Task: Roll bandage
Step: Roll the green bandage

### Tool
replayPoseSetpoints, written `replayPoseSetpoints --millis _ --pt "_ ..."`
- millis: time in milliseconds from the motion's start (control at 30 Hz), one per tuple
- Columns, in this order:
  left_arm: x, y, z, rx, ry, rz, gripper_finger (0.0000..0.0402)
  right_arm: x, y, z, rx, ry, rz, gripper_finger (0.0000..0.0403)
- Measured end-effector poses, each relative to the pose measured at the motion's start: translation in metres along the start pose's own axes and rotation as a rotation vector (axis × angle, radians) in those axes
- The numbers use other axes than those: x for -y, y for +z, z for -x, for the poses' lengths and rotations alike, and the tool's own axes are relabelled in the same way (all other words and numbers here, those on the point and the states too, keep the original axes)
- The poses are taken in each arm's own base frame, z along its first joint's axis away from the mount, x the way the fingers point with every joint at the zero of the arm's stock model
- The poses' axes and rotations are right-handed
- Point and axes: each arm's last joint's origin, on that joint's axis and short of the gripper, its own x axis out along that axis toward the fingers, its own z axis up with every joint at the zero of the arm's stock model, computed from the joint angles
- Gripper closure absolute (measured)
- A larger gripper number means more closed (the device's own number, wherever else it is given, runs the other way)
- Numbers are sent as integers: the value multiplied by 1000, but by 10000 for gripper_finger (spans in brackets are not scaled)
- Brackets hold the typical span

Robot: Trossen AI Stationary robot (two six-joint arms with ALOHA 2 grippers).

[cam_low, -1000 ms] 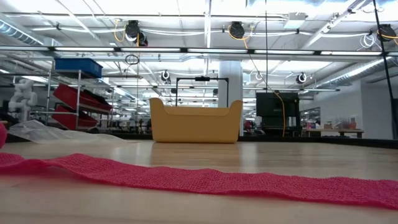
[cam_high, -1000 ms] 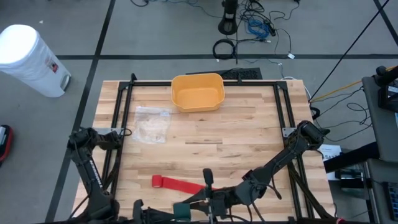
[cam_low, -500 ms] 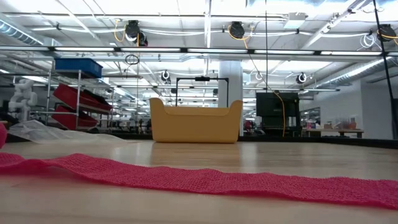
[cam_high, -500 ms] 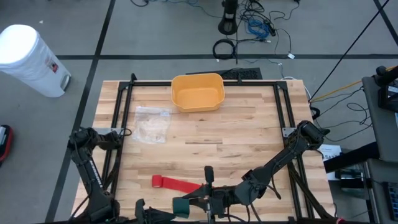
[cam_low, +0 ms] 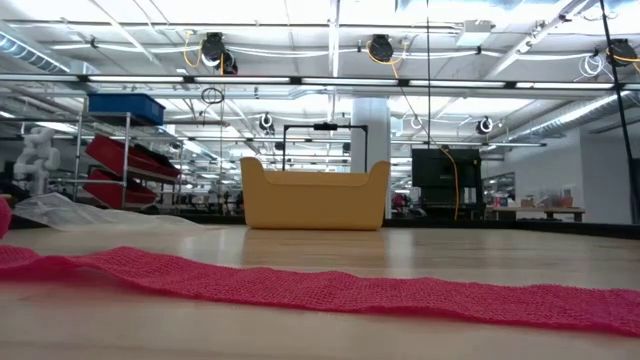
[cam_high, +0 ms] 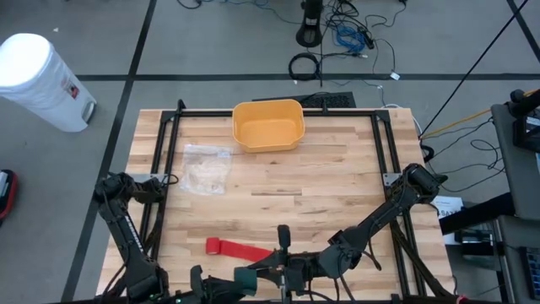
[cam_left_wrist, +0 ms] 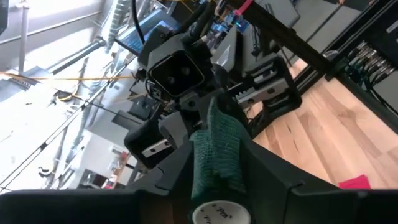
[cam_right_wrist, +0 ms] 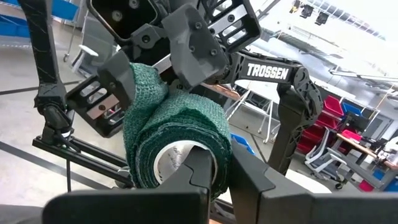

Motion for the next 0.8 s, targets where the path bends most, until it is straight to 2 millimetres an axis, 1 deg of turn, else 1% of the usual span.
replayPoseSetpoints --millis 467,567,800 --pt "0 0 0 1 1 -2 388 2 -1 -1 -7 -2 8 378" --pt "0 0 0 2 2 0 396 3 -3 -2 -17 -1 12 378" --pt "-3 2 0 -5 19 35 394 5 -7 -4 -43 0 5 378"
